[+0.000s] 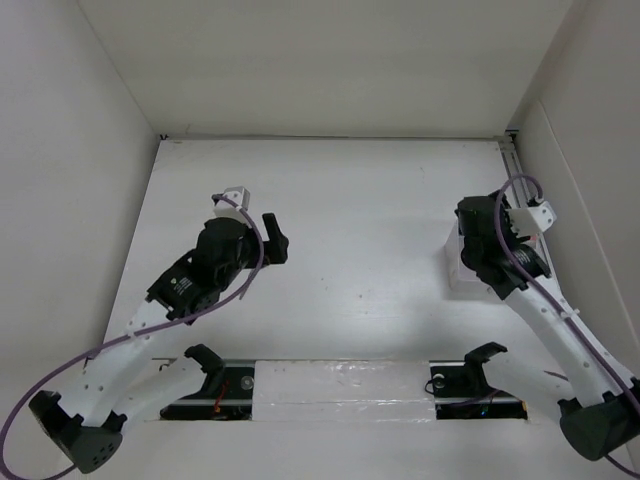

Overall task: Sort the stationery into containers
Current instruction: Place the stationery into the container, then grab a piece of stationery with the left arm

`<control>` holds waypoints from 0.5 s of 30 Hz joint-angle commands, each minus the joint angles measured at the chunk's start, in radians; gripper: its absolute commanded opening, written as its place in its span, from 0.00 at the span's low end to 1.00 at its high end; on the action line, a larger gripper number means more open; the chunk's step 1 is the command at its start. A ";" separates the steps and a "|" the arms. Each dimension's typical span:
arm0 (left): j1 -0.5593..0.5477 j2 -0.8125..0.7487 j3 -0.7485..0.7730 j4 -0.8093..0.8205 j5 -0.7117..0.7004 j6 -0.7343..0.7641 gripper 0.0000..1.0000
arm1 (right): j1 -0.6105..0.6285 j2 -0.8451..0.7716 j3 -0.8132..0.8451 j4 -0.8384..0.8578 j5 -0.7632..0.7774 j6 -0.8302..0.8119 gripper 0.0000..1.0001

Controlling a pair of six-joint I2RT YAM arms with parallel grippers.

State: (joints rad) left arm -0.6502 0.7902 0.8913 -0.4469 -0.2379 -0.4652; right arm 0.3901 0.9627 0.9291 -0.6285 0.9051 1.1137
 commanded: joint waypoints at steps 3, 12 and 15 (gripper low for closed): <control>0.004 0.085 0.011 -0.006 -0.028 -0.016 1.00 | 0.091 -0.091 0.086 0.022 -0.053 -0.017 0.73; 0.176 0.296 0.075 -0.012 0.018 -0.111 1.00 | 0.193 -0.191 -0.104 0.340 -0.359 -0.170 0.81; 0.332 0.392 0.063 0.034 0.136 -0.141 1.00 | 0.217 -0.167 -0.133 0.387 -0.417 -0.181 0.81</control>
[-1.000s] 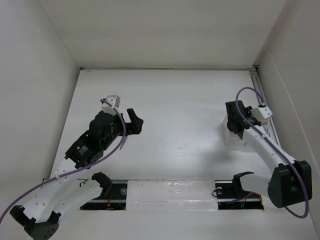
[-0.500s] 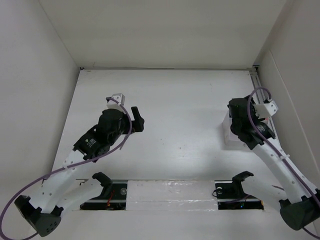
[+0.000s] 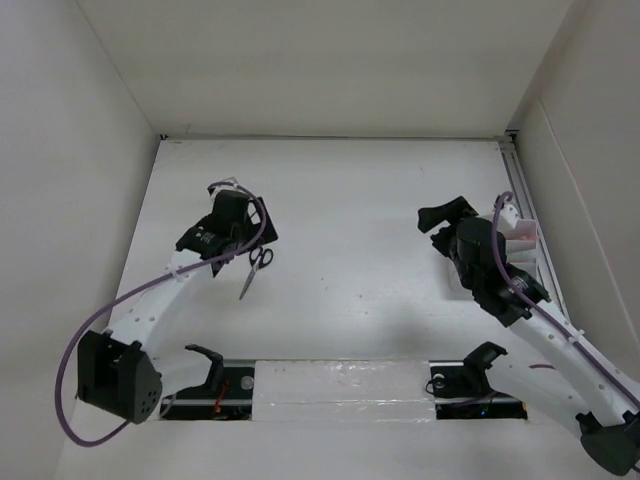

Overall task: Sort the stationery into containers
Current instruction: Grab a piece of stationery with the left arm

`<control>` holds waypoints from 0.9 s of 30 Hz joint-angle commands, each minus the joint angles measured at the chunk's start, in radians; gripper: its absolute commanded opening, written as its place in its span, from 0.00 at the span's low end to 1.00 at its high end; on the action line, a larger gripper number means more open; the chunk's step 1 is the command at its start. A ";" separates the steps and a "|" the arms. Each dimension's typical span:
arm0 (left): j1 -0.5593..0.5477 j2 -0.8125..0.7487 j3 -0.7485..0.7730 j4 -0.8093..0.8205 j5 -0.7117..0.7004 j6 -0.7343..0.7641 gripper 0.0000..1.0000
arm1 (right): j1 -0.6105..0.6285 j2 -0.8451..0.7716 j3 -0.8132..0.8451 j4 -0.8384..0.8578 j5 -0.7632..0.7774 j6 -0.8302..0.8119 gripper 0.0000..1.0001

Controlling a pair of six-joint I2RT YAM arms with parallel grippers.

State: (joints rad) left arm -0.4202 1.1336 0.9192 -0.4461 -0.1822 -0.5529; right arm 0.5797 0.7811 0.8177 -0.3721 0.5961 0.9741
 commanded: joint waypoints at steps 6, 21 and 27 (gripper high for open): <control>0.161 0.170 -0.023 0.141 0.000 -0.206 1.00 | 0.081 0.066 -0.022 0.122 -0.159 -0.063 0.82; 0.161 0.347 -0.080 0.168 -0.143 -0.312 0.86 | 0.100 -0.049 -0.044 0.131 -0.274 -0.086 0.82; 0.161 0.313 -0.109 0.145 -0.187 -0.323 0.80 | 0.100 -0.040 -0.045 0.140 -0.274 -0.086 0.82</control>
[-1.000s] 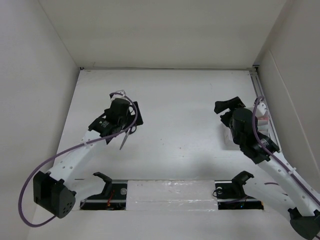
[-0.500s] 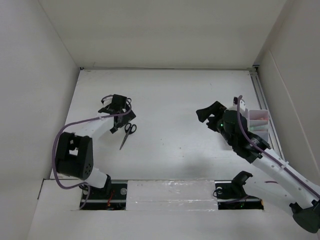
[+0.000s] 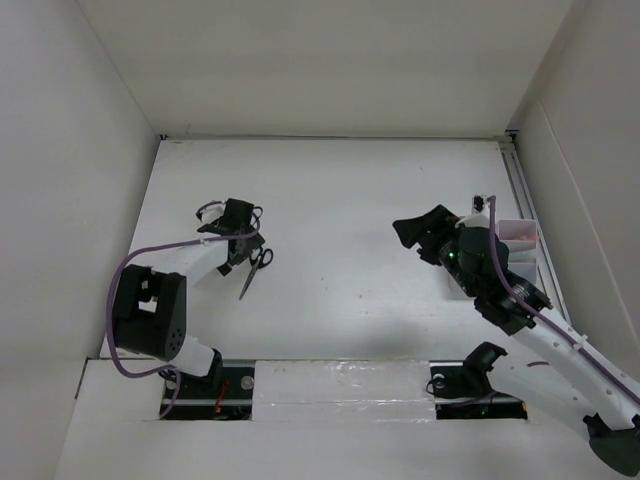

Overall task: Sort the stationery into containers
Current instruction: Grab a piece of stationery with the left arm

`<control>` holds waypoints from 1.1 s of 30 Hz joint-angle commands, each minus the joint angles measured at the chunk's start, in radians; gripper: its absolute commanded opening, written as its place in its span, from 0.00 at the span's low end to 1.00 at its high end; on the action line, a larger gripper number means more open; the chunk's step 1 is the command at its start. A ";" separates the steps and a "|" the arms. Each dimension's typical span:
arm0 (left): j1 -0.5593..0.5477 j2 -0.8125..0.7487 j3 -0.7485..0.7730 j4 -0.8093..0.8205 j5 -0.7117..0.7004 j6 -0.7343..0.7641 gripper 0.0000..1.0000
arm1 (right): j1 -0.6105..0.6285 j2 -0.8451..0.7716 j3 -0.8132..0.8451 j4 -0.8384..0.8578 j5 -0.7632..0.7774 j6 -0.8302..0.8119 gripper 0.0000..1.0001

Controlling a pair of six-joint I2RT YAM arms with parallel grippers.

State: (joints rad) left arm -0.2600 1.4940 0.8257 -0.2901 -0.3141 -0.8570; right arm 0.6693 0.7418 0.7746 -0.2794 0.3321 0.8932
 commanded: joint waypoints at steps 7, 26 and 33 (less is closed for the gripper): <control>0.001 -0.009 0.010 -0.052 -0.063 -0.001 0.71 | 0.010 -0.001 -0.001 0.048 -0.019 0.004 0.82; 0.001 0.066 -0.001 -0.009 0.012 0.042 0.62 | 0.010 -0.019 -0.020 0.048 0.008 0.004 0.82; -0.021 0.130 0.043 -0.079 -0.011 0.042 0.50 | 0.010 -0.030 -0.029 0.048 0.008 0.024 0.82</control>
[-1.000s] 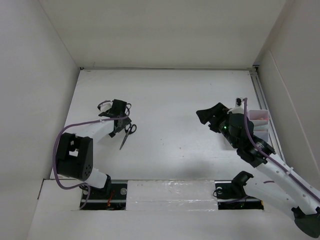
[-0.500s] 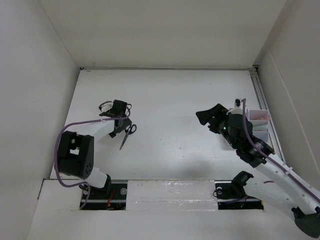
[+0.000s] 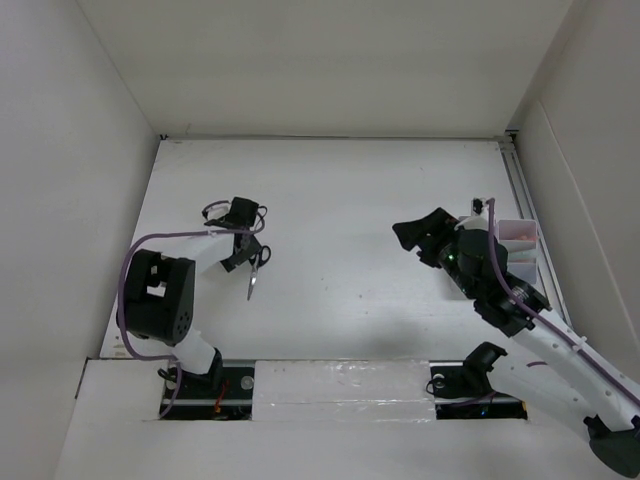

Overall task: Sort the stationery into containers
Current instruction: Grab a piece of stationery with the left arm

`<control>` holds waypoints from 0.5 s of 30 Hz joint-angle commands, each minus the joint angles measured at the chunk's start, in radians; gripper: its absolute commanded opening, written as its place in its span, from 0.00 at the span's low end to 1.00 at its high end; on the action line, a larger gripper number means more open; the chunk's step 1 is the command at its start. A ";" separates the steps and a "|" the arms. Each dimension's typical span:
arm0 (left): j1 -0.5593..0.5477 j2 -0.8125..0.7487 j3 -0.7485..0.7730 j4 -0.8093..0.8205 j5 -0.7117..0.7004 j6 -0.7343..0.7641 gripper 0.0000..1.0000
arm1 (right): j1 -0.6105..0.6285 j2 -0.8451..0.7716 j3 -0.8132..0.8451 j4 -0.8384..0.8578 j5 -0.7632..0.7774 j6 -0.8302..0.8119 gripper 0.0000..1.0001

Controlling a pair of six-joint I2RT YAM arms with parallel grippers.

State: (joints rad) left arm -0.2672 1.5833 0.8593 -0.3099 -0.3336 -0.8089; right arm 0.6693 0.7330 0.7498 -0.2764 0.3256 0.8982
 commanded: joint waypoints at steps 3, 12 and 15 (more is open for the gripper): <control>-0.035 0.061 0.039 -0.103 -0.025 -0.006 0.50 | 0.010 -0.035 -0.026 0.045 0.015 0.030 0.82; -0.035 0.116 0.058 -0.144 -0.044 -0.015 0.50 | 0.010 -0.069 -0.050 0.082 0.015 0.039 0.83; -0.026 0.170 0.092 -0.158 -0.054 -0.004 0.46 | 0.010 -0.080 -0.040 0.082 -0.007 0.030 0.83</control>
State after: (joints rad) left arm -0.3000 1.6665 0.9440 -0.3828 -0.3939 -0.8139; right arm 0.6693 0.6716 0.6975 -0.2584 0.3244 0.9310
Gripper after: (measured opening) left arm 0.472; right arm 0.828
